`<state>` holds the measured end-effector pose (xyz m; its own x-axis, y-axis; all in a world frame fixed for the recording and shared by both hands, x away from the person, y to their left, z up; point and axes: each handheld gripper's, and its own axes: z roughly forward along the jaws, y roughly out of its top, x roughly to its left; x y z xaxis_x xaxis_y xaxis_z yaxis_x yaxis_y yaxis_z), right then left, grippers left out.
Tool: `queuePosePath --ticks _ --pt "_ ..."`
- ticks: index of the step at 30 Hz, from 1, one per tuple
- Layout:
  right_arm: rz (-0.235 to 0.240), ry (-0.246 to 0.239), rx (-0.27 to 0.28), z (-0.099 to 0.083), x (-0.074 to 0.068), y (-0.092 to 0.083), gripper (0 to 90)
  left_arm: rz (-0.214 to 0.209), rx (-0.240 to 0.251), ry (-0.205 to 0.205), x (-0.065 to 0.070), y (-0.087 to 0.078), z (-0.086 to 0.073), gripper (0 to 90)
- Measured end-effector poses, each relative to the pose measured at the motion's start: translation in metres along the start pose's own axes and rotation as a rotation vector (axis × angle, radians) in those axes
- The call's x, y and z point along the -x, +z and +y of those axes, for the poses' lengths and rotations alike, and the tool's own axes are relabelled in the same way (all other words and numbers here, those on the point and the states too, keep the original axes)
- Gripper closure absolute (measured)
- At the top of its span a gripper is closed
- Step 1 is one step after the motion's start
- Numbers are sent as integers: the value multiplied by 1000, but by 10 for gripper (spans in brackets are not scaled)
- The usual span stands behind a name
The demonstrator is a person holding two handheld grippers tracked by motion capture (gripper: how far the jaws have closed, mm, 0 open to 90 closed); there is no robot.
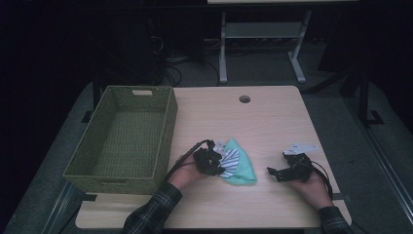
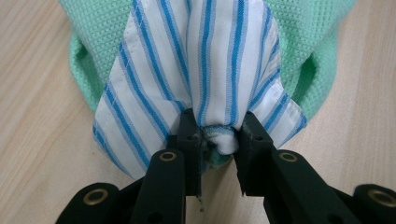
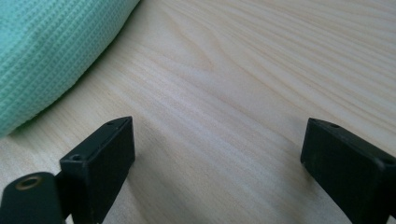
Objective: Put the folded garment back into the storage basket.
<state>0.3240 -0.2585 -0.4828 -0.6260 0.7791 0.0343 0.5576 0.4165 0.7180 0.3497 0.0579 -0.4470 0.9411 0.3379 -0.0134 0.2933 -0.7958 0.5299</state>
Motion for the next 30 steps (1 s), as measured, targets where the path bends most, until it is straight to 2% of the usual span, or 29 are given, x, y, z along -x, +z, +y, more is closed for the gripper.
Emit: queuePosePath --ticks 3,6,8,14,20,22,25,30 --pt "1 4 -2 0 0 0 92 -7 -7 -3 -1 -3 1 738" --pt "1 4 -2 0 0 0 92 -16 13 -24 -2 -7 1 738" --pt "1 5 -2 0 0 0 92 -16 8 -18 -3 -11 3 738" --pt "1 5 -4 0 0 0 92 -31 37 -49 -4 -23 8 738" --pt "-1 7 -4 0 0 0 92 -34 48 -62 -4 -30 11 737" --pt "-2 8 -4 0 0 0 92 -36 74 -87 -4 -38 14 737" --pt "-1 9 -4 0 0 0 91 -31 71 -80 -4 -47 17 737" --pt "-2 10 -3 0 0 0 91 -23 114 -104 -8 -66 20 735"
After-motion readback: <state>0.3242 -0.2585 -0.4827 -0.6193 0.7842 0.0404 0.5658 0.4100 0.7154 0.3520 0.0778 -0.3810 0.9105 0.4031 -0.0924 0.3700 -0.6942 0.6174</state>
